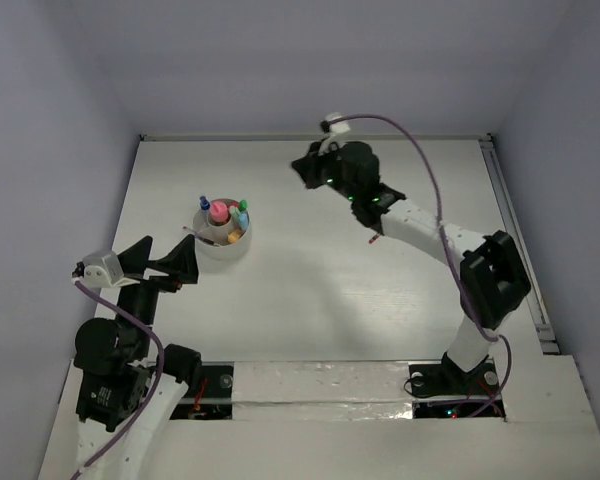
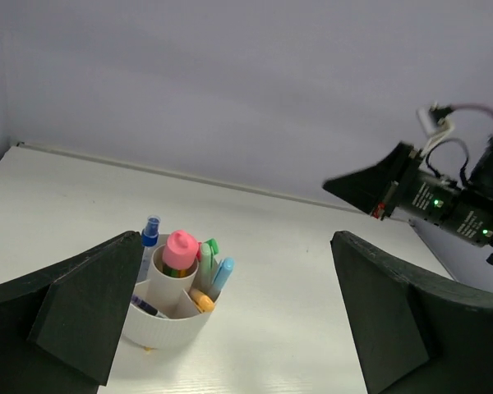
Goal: Sort the stationery into containers
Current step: Pick up the pen from the center of the board.
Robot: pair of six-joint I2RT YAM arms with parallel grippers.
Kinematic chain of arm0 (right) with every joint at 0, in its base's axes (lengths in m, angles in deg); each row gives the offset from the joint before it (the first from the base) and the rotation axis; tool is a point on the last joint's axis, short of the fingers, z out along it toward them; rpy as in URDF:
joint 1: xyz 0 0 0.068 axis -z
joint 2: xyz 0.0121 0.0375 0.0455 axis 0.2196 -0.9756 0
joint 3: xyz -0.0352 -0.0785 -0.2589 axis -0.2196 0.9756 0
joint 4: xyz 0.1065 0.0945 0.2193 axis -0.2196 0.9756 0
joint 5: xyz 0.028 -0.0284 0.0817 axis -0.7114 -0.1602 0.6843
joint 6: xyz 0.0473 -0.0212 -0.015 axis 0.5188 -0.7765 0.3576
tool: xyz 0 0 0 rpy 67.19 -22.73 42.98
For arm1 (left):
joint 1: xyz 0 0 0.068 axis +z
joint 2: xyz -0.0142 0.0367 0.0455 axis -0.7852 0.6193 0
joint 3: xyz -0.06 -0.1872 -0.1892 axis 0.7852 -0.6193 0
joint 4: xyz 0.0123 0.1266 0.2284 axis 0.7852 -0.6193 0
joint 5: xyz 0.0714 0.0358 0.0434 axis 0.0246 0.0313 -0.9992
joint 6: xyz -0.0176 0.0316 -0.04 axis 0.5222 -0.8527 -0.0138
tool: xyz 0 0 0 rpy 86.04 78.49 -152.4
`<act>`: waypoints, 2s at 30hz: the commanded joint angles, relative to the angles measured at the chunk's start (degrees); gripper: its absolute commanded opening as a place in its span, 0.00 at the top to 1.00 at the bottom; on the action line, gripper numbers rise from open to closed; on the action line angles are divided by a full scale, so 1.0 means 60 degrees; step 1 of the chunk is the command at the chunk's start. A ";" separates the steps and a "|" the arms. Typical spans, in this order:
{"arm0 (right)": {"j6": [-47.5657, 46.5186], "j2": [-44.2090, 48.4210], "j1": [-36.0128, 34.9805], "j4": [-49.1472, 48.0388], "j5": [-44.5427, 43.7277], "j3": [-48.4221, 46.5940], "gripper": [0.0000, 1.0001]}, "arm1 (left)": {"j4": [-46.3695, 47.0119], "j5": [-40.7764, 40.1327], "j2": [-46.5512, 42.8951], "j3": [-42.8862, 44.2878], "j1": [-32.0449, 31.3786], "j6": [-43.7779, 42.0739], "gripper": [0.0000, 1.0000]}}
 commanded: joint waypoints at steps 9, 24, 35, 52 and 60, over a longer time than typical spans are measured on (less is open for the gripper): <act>0.2376 0.0440 0.4499 0.4900 -0.2529 0.2179 0.29 | 0.0333 -0.0273 -0.0932 -0.0010 -0.0560 -0.0099 0.01; 0.2389 -0.1787 0.4924 0.6953 -0.3219 0.0509 0.40 | 0.0230 -0.0522 -0.1708 0.0005 -0.0926 -0.0113 0.01; 0.1964 -0.0514 0.4924 0.6324 -0.3394 0.1196 0.33 | 0.0245 -0.0581 -0.1723 0.0005 -0.1102 -0.0113 0.01; 0.2682 -0.1112 0.4924 0.6587 -0.2868 0.1638 0.27 | 0.0215 -0.0581 -0.1782 0.0005 -0.1190 -0.0099 0.01; 0.2566 -0.1757 0.4924 0.6895 -0.2868 0.1021 0.46 | 0.0215 -0.0640 -0.1797 0.0005 -0.1277 -0.0084 0.01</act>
